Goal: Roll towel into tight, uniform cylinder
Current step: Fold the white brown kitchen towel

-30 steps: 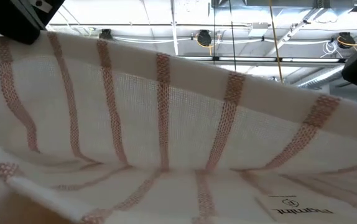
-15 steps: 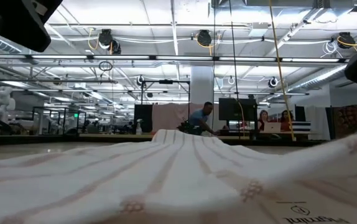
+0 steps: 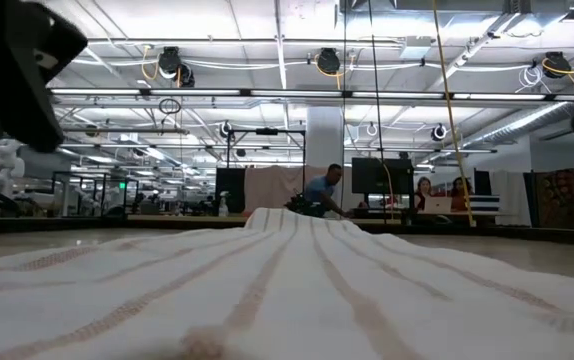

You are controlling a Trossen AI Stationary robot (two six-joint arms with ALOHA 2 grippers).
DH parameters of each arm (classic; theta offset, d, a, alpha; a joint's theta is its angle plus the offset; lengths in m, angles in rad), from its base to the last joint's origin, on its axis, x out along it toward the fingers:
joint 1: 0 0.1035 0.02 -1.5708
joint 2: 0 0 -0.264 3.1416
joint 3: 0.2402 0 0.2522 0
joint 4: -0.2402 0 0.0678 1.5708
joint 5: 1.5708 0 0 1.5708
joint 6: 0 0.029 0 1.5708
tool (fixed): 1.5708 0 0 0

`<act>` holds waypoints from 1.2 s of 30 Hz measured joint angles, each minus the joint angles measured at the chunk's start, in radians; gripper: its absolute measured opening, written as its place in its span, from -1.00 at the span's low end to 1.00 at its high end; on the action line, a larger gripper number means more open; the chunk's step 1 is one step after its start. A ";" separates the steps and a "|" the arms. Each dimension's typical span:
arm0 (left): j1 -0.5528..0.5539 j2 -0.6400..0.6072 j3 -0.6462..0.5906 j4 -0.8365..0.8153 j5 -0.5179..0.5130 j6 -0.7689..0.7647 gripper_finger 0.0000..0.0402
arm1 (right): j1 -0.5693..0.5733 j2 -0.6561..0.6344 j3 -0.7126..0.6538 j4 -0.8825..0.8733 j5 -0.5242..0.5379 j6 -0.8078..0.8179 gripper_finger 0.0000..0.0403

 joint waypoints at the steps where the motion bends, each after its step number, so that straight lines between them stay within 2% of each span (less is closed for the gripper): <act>1: 0.000 0.000 -0.010 0.000 0.000 -0.010 -0.29 | 0.000 0.000 0.000 -0.001 -0.021 0.000 -0.69; 7: -0.016 0.000 -0.028 0.037 0.003 -0.053 -0.29 | 0.006 -0.005 0.000 -0.004 -0.071 0.002 -0.52; 9: -0.025 0.000 -0.028 0.098 -0.001 -0.031 -0.29 | 0.009 -0.005 0.000 -0.006 -0.045 -0.001 -0.51; 11: -0.036 0.001 -0.028 0.166 -0.004 -0.004 -0.29 | 0.014 -0.005 0.000 -0.004 0.026 -0.002 -0.51; 15: -0.052 0.046 -0.027 0.249 -0.002 0.027 -0.29 | 0.021 -0.002 0.000 0.006 0.180 -0.002 -0.59; 17: -0.054 0.081 -0.027 0.276 0.002 0.023 -0.29 | 0.021 0.005 0.000 0.034 0.210 -0.002 -0.66; 25: -0.073 0.196 -0.026 0.308 0.024 -0.029 -0.29 | 0.024 0.061 0.000 0.168 0.229 -0.034 -0.98; 36: -0.085 0.137 -0.027 0.269 0.032 0.034 -0.29 | 0.023 0.120 0.000 0.193 0.236 0.034 -0.99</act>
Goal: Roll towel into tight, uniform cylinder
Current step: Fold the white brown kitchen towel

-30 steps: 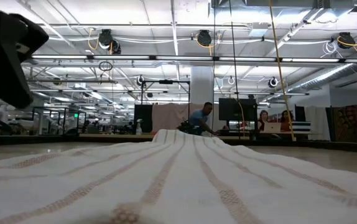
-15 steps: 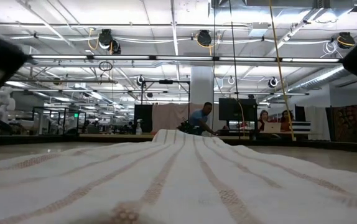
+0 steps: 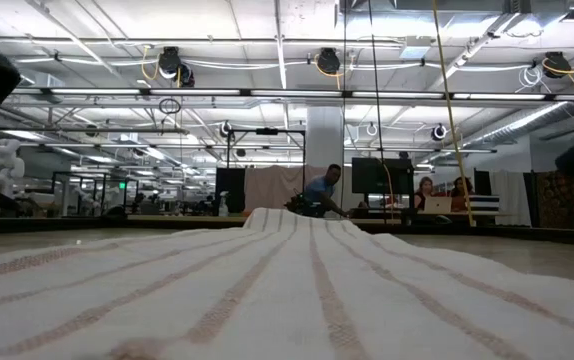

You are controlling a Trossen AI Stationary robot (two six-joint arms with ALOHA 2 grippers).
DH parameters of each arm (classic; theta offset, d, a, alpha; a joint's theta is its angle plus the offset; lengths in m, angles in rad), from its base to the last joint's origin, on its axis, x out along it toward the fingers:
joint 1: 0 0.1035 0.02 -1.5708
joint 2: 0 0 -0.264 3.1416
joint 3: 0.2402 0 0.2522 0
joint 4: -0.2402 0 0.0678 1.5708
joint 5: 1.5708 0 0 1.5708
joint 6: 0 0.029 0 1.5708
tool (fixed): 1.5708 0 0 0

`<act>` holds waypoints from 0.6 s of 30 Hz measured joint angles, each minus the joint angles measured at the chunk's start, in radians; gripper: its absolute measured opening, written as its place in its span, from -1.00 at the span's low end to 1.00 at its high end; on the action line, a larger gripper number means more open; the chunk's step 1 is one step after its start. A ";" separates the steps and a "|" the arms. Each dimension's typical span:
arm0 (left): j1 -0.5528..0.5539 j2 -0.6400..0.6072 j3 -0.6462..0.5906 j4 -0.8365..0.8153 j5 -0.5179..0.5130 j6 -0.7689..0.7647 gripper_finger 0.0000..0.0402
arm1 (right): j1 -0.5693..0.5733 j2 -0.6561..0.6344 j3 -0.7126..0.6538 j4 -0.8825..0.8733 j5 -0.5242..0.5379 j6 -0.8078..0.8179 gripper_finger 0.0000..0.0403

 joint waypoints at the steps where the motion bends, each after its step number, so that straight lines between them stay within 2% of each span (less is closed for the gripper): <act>1: 0.000 -0.009 0.000 -0.002 -0.003 0.004 -0.29 | 0.000 -0.006 0.000 0.000 -0.003 -0.002 -0.99; 4: 0.000 -0.022 0.000 -0.011 -0.022 0.021 -0.29 | 0.000 -0.045 0.007 0.004 0.002 -0.015 -1.00; 8: 0.003 -0.025 0.000 -0.019 -0.122 0.074 -0.29 | -0.001 -0.096 0.012 0.007 0.051 -0.061 -1.00; 11: 0.030 -0.020 -0.003 -0.047 -0.153 0.102 -0.29 | -0.003 -0.107 0.012 0.004 0.196 -0.131 -1.00; 15: 0.098 -0.020 -0.050 -0.046 -0.120 0.098 -0.29 | -0.019 -0.101 0.012 -0.031 0.413 -0.222 -1.00; 18: 0.157 -0.020 -0.099 -0.031 -0.081 0.079 -0.29 | -0.066 -0.095 0.011 -0.082 0.461 -0.301 -1.00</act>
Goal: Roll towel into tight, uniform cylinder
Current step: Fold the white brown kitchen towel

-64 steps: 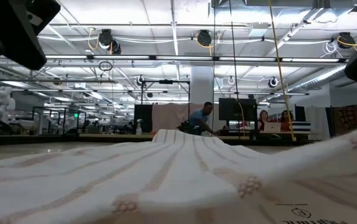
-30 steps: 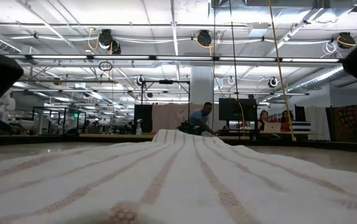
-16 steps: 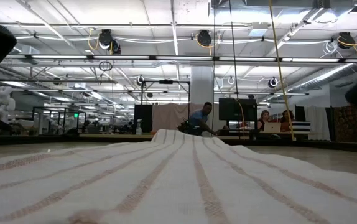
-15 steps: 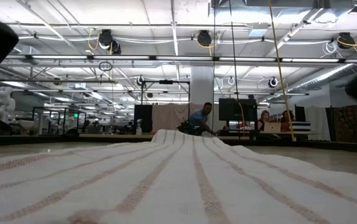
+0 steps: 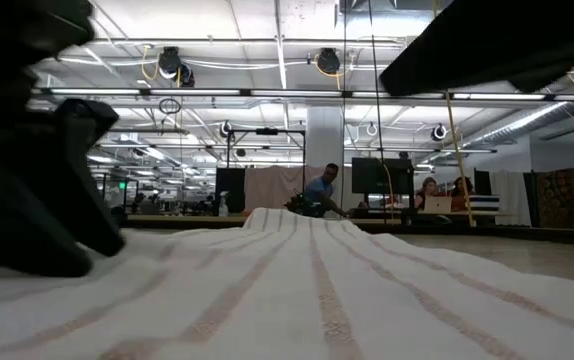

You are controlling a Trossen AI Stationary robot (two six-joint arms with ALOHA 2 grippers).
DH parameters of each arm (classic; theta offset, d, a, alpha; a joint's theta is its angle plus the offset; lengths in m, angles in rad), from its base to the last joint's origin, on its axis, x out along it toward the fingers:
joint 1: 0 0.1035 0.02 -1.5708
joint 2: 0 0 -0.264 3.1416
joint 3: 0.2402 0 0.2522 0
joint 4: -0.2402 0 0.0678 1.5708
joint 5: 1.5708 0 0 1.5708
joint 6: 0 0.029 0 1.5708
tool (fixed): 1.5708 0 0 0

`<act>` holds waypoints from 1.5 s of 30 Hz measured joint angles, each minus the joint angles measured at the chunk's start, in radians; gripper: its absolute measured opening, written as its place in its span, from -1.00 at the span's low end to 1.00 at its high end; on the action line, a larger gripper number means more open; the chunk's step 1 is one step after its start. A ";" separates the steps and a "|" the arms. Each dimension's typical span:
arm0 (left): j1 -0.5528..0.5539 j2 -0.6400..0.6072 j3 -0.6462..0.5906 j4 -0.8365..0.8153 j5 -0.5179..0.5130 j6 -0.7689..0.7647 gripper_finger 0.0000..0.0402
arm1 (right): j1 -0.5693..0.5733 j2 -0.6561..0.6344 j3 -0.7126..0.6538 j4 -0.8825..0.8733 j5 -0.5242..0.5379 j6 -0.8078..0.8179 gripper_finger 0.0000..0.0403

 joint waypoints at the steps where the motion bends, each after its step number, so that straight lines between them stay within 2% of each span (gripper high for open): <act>1: 0.018 -0.004 -0.009 0.003 0.016 -0.011 -0.29 | -0.023 0.000 0.000 -0.010 0.004 -0.018 -1.00; 3: 0.041 -0.022 -0.016 -0.021 0.033 -0.025 -0.29 | -0.073 -0.004 0.000 -0.030 -0.016 -0.049 -1.00; 7: 0.053 -0.118 -0.022 -0.066 0.069 0.045 -0.29 | -0.160 -0.014 0.000 -0.043 -0.109 -0.147 -1.00; 13: 0.079 -0.340 -0.020 -0.215 0.072 0.146 -0.29 | -0.219 -0.067 0.000 -0.168 -0.120 -0.218 -1.00; 15: 0.098 -0.411 -0.019 -0.244 0.033 0.195 -0.29 | -0.230 -0.096 0.000 -0.254 -0.116 -0.218 -1.00; 18: 0.167 -0.488 -0.029 -0.265 -0.097 0.329 -0.29 | -0.262 -0.135 0.000 -0.400 -0.102 -0.221 -1.00; 20: 0.253 -0.524 -0.041 -0.270 -0.102 0.434 -0.29 | -0.301 -0.161 0.000 -0.483 -0.093 -0.219 -1.00; 23: 0.432 -0.558 -0.062 -0.255 0.025 0.542 -0.29 | -0.375 -0.206 0.000 -0.556 -0.115 -0.258 -1.00; 26: 0.636 -0.554 -0.088 -0.213 0.226 0.653 -0.29 | -0.467 -0.256 -0.030 -0.550 -0.197 -0.361 -1.00; 30: 0.892 -0.522 -0.123 -0.111 0.491 0.745 -0.29 | -0.626 -0.345 -0.138 -0.458 -0.342 -0.488 -1.00; 32: 0.989 -0.500 -0.131 -0.094 0.577 0.750 -0.29 | -0.707 -0.396 -0.228 -0.354 -0.420 -0.530 -1.00; 34: 1.062 -0.474 -0.128 -0.068 0.626 0.750 -0.29 | -0.788 -0.440 -0.334 -0.205 -0.533 -0.569 -1.00; 37: 1.136 -0.423 -0.128 -0.034 0.636 0.772 -0.29 | -0.895 -0.481 -0.481 0.059 -0.721 -0.596 -1.00; 39: 1.172 -0.387 -0.129 -0.024 0.637 0.807 -0.29 | -0.953 -0.486 -0.542 0.180 -0.791 -0.578 -1.00; 43: 1.238 -0.311 -0.127 -0.004 0.731 0.862 -0.29 | -1.046 -0.470 -0.569 0.238 -0.836 -0.496 -1.00; 45: 1.262 -0.271 -0.123 -0.010 0.777 0.882 -0.29 | -1.089 -0.469 -0.548 0.222 -0.897 -0.495 -1.00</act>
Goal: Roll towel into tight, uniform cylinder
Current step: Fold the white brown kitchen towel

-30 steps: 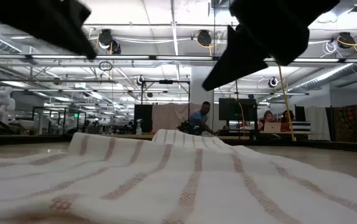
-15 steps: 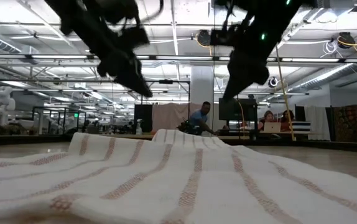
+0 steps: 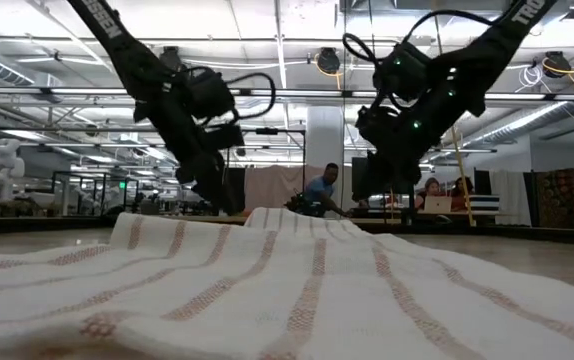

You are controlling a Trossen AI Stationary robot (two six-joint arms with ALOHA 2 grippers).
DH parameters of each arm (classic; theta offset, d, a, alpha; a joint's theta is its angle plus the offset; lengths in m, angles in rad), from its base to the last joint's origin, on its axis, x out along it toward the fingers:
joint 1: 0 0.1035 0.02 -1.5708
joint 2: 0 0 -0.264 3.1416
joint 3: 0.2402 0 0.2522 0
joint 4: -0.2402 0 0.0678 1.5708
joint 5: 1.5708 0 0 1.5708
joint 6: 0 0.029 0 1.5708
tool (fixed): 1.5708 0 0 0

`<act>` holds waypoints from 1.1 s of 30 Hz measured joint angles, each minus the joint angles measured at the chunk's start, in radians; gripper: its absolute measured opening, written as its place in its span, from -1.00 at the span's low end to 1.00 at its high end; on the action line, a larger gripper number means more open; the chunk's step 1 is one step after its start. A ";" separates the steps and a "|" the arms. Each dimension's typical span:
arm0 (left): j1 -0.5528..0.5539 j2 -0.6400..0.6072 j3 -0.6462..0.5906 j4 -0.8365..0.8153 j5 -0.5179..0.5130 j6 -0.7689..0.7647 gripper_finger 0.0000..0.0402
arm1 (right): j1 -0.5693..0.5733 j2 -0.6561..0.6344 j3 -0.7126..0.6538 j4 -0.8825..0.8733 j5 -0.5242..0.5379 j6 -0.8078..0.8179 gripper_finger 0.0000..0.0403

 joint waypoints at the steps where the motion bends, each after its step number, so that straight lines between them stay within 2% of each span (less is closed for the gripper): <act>1: 0.010 0.016 0.007 0.002 0.015 0.002 -0.29 | -0.017 0.000 0.018 -0.004 -0.036 -0.008 -1.00; 4: 0.023 0.044 0.025 -0.010 0.030 -0.014 -0.29 | -0.058 -0.001 0.085 -0.048 -0.133 -0.075 -1.00; 10: -0.024 0.044 0.034 -0.099 0.029 -0.225 -0.29 | -0.145 0.038 0.270 -0.262 -0.142 -0.275 -1.00; 12: -0.044 0.043 0.035 -0.092 0.027 -0.272 -0.29 | -0.178 0.084 0.337 -0.314 -0.147 -0.336 -1.00; 15: -0.079 0.043 0.035 -0.070 0.004 -0.295 -0.29 | -0.236 0.189 0.450 -0.374 -0.228 -0.404 -1.00; 19: -0.104 0.043 0.032 -0.048 -0.107 -0.362 -0.29 | -0.294 0.365 0.613 -0.568 -0.313 -0.484 -1.00; 21: -0.088 0.044 0.030 0.010 -0.123 -0.355 -0.29 | -0.311 0.440 0.694 -0.678 -0.315 -0.522 -1.00; 24: -0.040 0.043 0.030 0.050 -0.082 -0.314 -0.29 | -0.333 0.531 0.777 -0.757 -0.317 -0.547 -1.00; 29: 0.061 0.043 0.030 0.025 -0.044 -0.316 -0.29 | -0.369 0.622 0.844 -0.761 -0.315 -0.562 -1.00; 33: 0.090 0.040 0.029 0.006 -0.017 -0.316 -0.29 | -0.403 0.660 0.883 -0.760 -0.323 -0.568 -1.00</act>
